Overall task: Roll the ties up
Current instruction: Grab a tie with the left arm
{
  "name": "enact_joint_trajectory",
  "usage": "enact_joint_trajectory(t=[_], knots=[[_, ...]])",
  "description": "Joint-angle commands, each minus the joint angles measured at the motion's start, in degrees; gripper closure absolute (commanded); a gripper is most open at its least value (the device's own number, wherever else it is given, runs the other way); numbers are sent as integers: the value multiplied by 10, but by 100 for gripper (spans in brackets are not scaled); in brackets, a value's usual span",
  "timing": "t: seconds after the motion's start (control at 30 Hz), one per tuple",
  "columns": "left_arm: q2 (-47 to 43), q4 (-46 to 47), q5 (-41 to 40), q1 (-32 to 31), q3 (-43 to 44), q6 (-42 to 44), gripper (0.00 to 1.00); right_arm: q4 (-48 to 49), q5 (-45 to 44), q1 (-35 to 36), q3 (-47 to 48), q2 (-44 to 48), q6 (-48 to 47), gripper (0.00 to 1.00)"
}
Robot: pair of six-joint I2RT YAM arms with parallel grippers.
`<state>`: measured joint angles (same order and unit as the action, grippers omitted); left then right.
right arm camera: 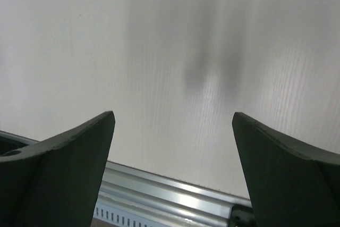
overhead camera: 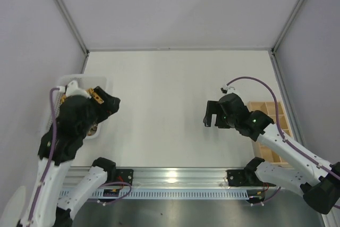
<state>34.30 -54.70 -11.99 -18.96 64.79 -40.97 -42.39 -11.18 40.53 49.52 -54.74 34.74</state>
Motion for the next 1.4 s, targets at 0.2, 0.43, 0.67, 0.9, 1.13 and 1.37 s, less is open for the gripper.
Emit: enact_joint_trajectory(t=[0.2,0.43,0.67,0.9,1.13,1.37], knots=[[375,-96,-192,166,186,61,14,92,140,0,15,-28,-98,0],[559,-138,-235,297,260,92,14,126,191,-4,-8,-34,-107,0],[645,-88,-316,342,251,131,12,147,232,-26,-20,-47,-127,0],[720,-26,-343,370,278,175,14,131,259,-41,-10,-65,-127,0],[779,61,-341,388,250,216,16,144,253,-41,-14,-53,-117,0],[798,82,-332,389,206,203,20,150,263,-41,-12,-70,-120,0]])
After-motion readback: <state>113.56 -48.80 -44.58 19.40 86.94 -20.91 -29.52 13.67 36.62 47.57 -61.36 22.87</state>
